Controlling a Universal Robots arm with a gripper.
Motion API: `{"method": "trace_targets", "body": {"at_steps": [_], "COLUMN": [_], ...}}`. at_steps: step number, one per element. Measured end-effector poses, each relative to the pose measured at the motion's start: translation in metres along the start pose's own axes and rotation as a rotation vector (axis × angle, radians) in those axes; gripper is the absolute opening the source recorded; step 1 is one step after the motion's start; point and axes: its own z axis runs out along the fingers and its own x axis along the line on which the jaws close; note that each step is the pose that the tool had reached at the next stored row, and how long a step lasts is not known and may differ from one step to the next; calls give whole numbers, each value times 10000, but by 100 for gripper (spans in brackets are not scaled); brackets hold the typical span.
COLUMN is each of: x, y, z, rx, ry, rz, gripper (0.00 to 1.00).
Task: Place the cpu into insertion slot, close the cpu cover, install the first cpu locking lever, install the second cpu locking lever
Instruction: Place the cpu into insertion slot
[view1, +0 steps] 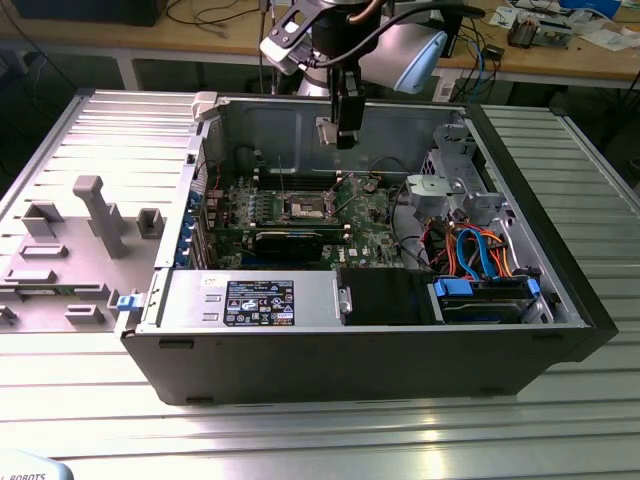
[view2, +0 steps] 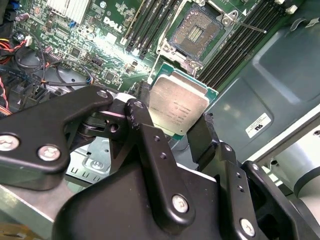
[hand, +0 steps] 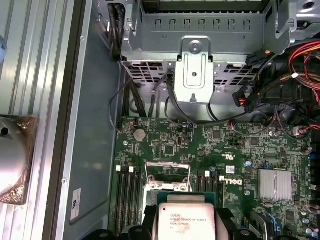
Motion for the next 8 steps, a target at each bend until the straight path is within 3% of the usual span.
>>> {"method": "trace_targets", "body": {"at_steps": [8], "x": [21], "y": [-42], "z": [159], "rx": [-4], "ry": [-34], "rz": [305], "gripper": [54]}}
